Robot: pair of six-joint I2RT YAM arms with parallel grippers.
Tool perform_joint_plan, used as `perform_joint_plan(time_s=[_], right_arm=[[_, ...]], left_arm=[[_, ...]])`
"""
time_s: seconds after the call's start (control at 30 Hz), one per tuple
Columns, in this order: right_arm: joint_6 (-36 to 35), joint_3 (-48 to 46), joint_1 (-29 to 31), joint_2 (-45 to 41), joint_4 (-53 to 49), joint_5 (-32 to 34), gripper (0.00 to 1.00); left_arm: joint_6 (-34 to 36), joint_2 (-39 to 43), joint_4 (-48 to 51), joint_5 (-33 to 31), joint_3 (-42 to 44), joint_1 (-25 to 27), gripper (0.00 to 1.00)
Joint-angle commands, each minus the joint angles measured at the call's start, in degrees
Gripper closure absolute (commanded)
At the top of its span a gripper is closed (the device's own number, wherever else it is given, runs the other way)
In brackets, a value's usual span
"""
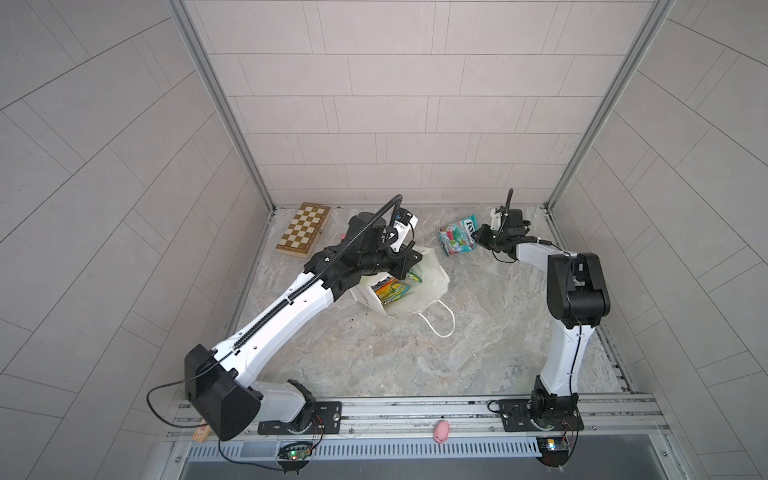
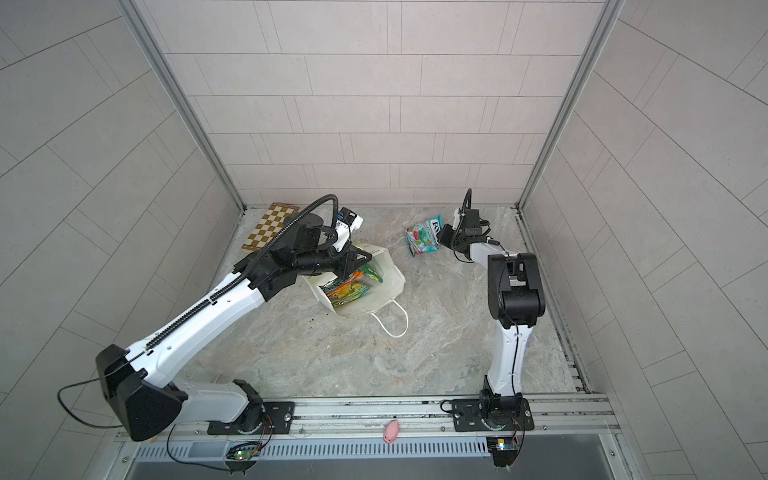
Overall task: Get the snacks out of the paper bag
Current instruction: 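Lower the teal packet onto the table beyond the bag and release it, then move the open right gripper back toward the bag opening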
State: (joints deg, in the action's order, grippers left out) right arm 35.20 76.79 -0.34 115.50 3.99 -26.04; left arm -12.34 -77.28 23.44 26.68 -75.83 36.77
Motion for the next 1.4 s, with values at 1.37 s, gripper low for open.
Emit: perform_joint_plan(time_s=[1.37], right_arm=[[-27.0,-28.5,26.8,-56.4,-12.4,-2.3,0.50]], left_arm=[[0.9,0.9,0.0,-1.7,-0.1,2.3,1.00]])
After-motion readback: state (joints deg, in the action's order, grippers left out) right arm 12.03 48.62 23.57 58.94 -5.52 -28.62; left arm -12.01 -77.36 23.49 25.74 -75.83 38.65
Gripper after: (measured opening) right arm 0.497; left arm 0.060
